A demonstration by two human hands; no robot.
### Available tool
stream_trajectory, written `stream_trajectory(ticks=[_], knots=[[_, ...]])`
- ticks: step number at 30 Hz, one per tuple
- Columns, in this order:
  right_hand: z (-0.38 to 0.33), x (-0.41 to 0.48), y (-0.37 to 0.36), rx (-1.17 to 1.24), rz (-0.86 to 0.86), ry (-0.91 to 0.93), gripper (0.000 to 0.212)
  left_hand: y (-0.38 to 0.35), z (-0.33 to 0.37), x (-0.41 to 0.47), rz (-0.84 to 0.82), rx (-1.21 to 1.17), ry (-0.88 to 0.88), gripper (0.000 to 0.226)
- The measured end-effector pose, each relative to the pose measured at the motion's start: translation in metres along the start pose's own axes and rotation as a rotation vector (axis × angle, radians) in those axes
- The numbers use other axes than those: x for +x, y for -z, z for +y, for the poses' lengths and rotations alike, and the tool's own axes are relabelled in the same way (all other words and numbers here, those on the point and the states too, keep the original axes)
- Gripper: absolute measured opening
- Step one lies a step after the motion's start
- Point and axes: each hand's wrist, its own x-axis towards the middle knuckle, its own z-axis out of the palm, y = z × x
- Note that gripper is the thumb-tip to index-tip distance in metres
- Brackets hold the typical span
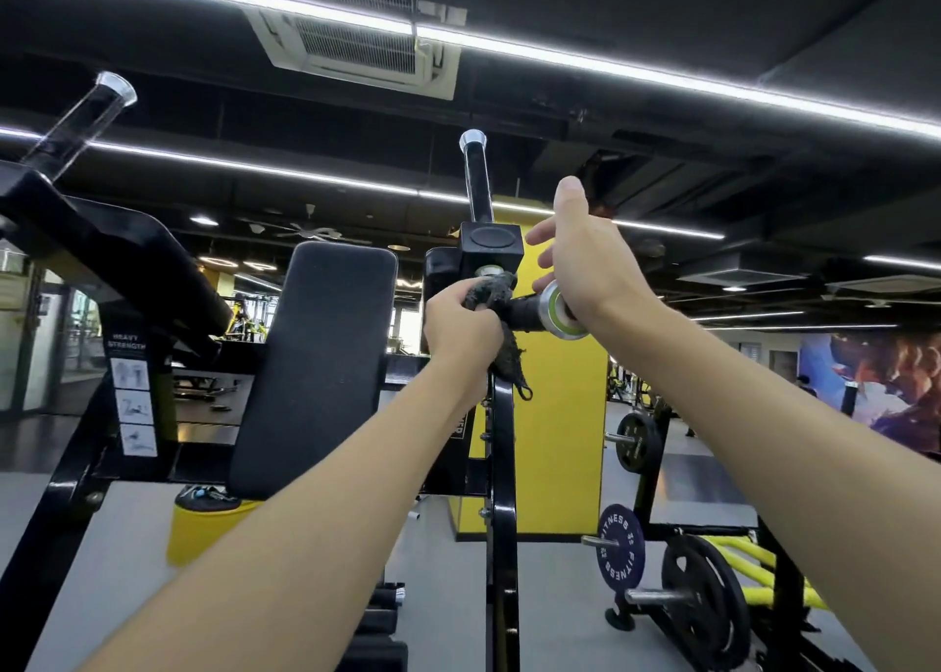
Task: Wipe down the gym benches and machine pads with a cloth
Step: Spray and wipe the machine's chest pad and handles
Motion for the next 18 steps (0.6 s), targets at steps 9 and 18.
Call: stream_trajectory(ticks=[9, 18], knots=[[-0.005, -0.006, 0.002, 0.02, -0.009, -0.013, 0.069, 0.0, 0.013, -0.027, -0.023, -0.122, -0.008, 0.053], [-0.004, -0.007, 0.003, 0.015, -0.008, -0.05, 0.064, 0.004, 0.043, -0.068, -0.073, -0.131, -0.102, 0.049]])
